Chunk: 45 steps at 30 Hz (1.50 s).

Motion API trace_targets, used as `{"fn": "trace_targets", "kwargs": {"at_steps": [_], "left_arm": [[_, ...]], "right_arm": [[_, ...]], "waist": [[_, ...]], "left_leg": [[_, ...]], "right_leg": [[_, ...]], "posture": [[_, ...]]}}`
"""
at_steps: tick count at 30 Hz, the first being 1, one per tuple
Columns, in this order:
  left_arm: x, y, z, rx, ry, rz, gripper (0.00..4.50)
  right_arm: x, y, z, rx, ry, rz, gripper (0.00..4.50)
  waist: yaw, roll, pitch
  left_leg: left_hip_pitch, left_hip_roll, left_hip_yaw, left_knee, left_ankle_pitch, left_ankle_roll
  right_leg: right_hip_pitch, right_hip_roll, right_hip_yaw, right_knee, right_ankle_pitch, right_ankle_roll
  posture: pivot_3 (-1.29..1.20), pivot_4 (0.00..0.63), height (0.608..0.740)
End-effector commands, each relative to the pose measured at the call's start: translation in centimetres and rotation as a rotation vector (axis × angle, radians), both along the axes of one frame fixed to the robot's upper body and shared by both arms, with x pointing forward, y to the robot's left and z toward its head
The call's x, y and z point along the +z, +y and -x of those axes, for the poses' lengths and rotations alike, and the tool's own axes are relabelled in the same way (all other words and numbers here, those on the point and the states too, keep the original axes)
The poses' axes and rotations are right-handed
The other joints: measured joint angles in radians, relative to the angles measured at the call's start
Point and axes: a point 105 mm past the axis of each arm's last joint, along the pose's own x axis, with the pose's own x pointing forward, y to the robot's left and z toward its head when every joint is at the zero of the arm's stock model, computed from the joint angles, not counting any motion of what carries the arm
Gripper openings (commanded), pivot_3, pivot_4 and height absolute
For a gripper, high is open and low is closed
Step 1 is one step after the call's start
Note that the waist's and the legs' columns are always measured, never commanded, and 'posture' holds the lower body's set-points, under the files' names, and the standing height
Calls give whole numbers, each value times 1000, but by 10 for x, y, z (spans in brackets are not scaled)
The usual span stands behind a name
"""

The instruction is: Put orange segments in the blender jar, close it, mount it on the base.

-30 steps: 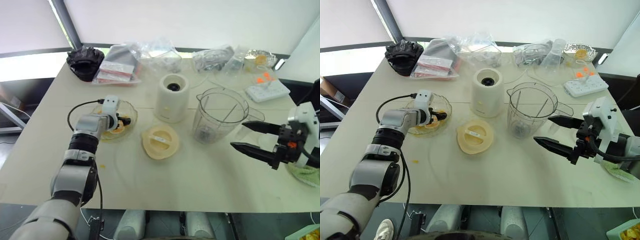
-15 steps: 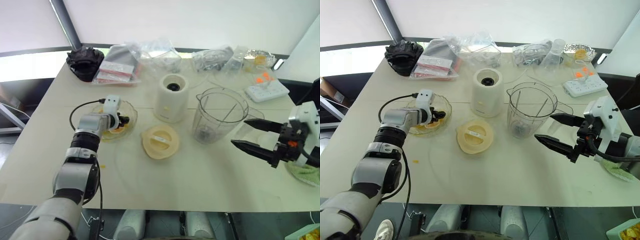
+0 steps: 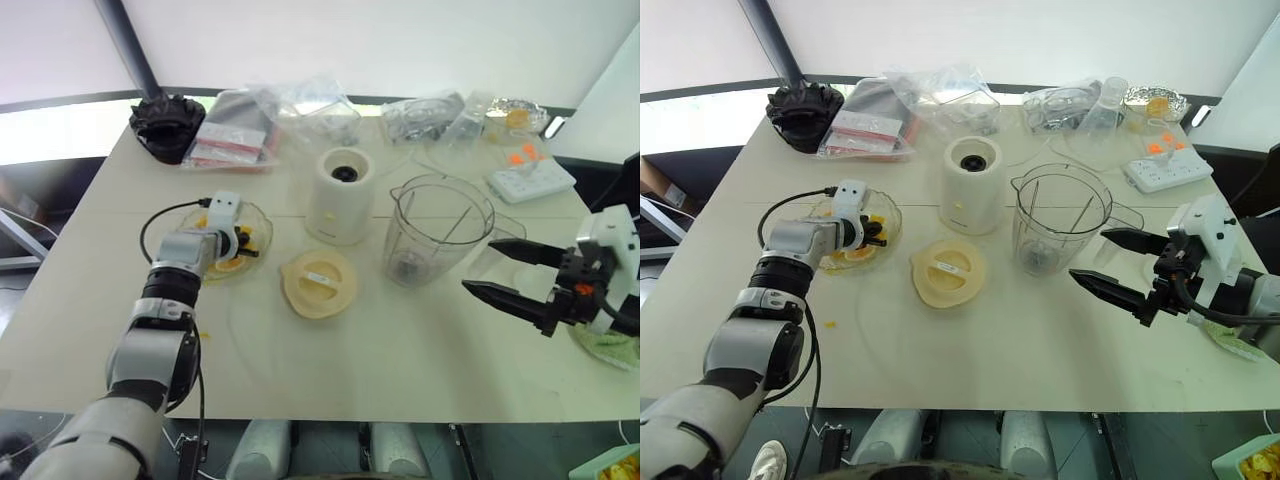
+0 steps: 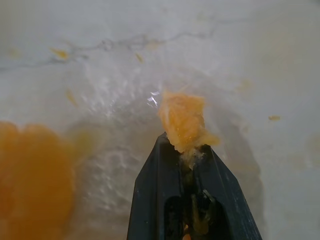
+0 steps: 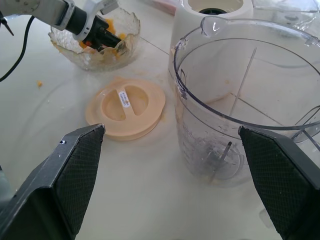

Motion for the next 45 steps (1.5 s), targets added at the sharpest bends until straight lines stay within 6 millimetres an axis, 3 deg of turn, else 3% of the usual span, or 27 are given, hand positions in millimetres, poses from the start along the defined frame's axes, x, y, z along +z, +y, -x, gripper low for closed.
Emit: {"fn": "trace_targets", "kwargs": {"at_steps": [1, 11, 16, 22, 26, 35, 45], "left_arm": [[37, 3, -1, 50, -210, 25, 146], [65, 15, 39, 110, -431, -8, 146], [103, 15, 44, 89, -584, 36, 146], [153, 0, 41, -40, -715, 85, 146], [184, -11, 30, -114, -792, 91, 146], [241, -88, 12, -494, -923, 167, 146], [253, -198, 42, -1083, -835, 340, 146]], "right_arm": [[9, 3, 2, 10, -50, 3, 4500], [8, 5, -2, 25, -39, -2, 4500], [6, 5, -2, 30, -34, -4, 4500], [6, 6, 3, 21, -36, -11, 4500], [2, 7, 5, 5, -39, -20, 4500], [-1, 6, 10, -38, -53, -31, 4500], [-6, 1, 21, -121, -76, -36, 4500]], "waist": [[1, 0, 0], [3, 0, 0], [4, 0, 0], [4, 0, 0], [3, 0, 0], [3, -1, 1], [1, -1, 1]], "left_leg": [[-1, 0, 0, 0, 0, 0], [-2, 0, 0, 1, 0, 0], [-4, 0, 0, 3, 0, 0], [-4, 0, 0, 3, 0, 0], [-5, 0, 0, 3, 0, 0], [-6, 0, 0, 4, 0, 1], [-7, 0, 1, 4, -2, 4]], "right_leg": [[-1, 0, 0, 0, 0, 0], [-2, 0, 0, 0, 0, -1], [-2, 0, 0, 0, 1, -1], [-2, 0, 0, 0, 1, -1], [-2, 1, 0, 0, 1, -1], [-2, 1, -1, -1, 1, 0], [-3, 1, -1, -1, 1, 0]], "posture": [[0, 150, 740], [0, 150, 740], [0, 150, 740], [0, 150, 740], [0, 150, 740], [0, 150, 740], [0, 150, 740]]}}
